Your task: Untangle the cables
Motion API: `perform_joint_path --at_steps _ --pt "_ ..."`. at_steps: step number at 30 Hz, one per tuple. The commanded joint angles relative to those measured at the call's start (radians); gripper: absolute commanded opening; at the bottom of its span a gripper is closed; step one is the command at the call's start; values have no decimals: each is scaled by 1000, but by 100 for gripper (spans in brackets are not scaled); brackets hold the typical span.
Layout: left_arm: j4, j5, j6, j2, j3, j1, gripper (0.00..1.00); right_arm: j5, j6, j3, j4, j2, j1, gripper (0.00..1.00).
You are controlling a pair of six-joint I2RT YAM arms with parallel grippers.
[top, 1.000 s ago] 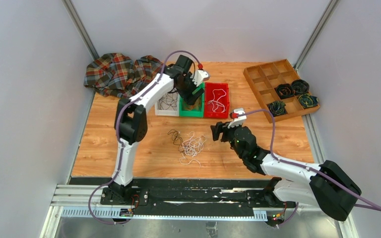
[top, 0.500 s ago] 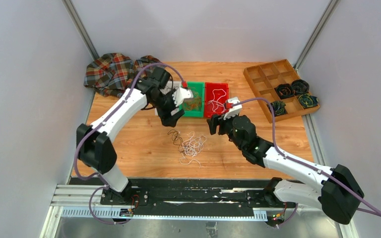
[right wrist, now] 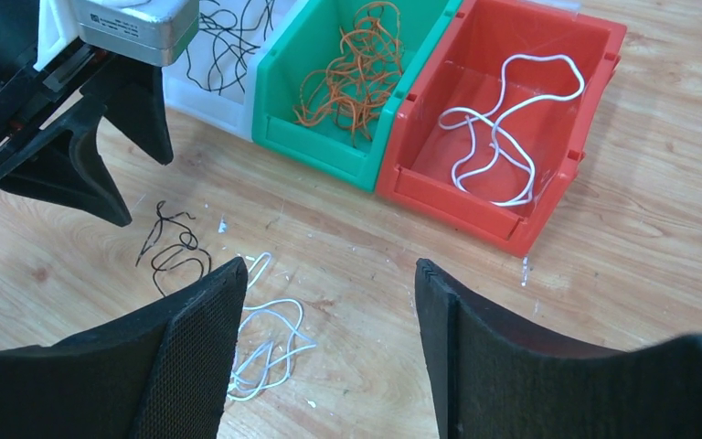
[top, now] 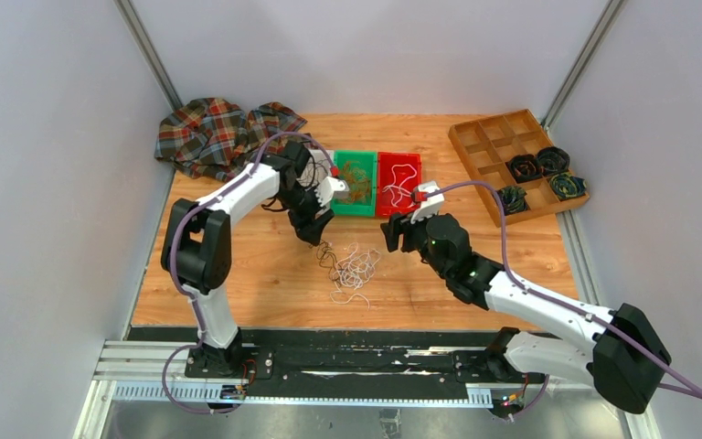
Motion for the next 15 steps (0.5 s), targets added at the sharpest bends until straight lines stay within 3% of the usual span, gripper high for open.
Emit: perform_joint_path --at_steps 1,6,13,15 --pt "66 82 13 50 -8 -4 67 5 24 9 3 25 16 66" --pt "118 92 -13 79 -27 -5 54 5 30 17 3 31 17 63" --pt "115 148 -104 38 -31 -5 8 -3 21 38 -4 47 17 58" --pt "115 161 -150 -17 -33 -5 1 -9 14 51 -18 44 16 56"
